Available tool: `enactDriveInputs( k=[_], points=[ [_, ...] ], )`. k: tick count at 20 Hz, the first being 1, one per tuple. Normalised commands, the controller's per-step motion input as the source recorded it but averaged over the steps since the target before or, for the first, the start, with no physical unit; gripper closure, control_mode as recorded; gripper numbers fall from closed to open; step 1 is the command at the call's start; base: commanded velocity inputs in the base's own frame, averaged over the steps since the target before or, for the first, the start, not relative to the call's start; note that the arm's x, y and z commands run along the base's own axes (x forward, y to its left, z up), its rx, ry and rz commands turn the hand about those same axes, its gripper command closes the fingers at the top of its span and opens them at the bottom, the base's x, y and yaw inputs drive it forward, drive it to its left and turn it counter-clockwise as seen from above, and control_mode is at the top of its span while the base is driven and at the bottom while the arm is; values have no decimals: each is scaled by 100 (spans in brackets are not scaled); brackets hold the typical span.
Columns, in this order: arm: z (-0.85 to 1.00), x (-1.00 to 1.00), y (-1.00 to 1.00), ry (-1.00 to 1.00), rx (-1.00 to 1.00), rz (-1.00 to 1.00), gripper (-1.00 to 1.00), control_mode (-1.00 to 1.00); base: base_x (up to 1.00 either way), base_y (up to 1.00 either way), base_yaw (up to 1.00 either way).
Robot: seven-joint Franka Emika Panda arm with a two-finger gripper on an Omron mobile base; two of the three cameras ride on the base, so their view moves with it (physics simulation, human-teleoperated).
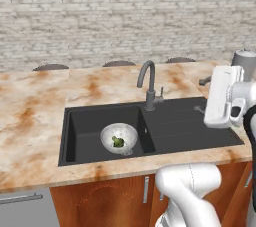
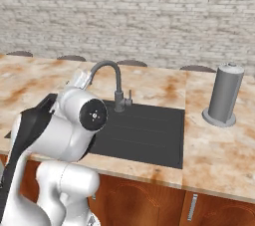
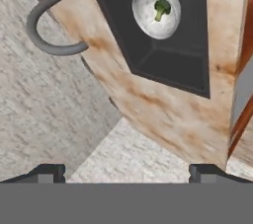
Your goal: Pick the broccoli from the cabinet and place it in the bowl. Then pick the bowl and place it in the sink. Then turn on the sink facuet.
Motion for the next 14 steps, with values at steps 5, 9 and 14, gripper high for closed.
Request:
enactDriveInputs(
  k=[5, 9, 14],
  points=[
    [-52, 70, -100, 10, 64, 0, -100, -100, 0, 0, 0],
    [-66, 100, -73, 5, 42, 1, -100, -100, 0, 0, 0],
    [-62, 100, -21, 0, 28, 1, -100, -100, 0, 0, 0]
  ],
)
